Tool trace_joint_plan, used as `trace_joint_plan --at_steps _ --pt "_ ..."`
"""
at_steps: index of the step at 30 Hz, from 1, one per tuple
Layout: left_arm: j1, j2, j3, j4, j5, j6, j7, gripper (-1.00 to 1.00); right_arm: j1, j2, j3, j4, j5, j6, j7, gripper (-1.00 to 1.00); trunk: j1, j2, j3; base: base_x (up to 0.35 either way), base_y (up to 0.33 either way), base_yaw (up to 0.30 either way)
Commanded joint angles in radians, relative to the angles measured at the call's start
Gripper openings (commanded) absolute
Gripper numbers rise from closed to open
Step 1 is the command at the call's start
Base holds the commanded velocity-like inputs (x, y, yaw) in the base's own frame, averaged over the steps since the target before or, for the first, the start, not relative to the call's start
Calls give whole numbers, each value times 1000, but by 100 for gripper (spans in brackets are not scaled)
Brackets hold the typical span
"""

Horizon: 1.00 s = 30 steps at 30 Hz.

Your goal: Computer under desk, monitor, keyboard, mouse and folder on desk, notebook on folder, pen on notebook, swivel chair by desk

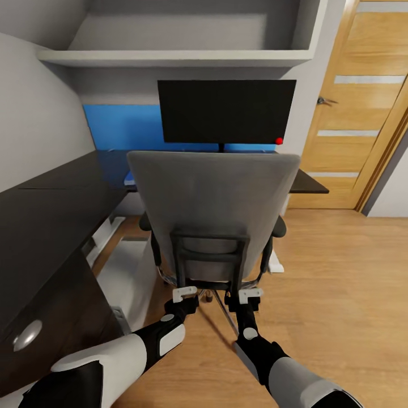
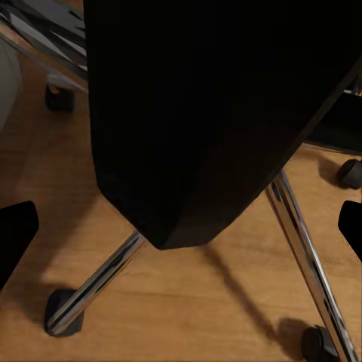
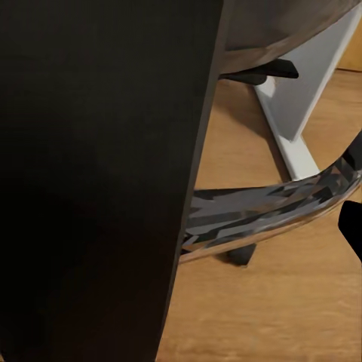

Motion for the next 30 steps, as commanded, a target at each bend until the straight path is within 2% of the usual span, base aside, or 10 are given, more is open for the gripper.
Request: trace_joint_plan --at_steps 1,14,20,30 --pt "-1 1 -6 -1 8 -6 6 100 -1 0 7 2 -4 -3 -8 100 0 0 -1 329 0 0" --pt "-1 2 -6 -1 8 -9 7 100 -1 0 7 2 -4 -3 -8 100 0 0 -1 286 -22 0" --pt "-1 2 -6 -1 8 -8 7 100 -1 0 7 2 -4 -3 -7 100 0 0 -1 -163 -213 0" --pt "-1 2 -5 -1 8 -10 7 100 -1 0 7 2 -4 -3 -7 100 0 0 -1 -303 -134 0"
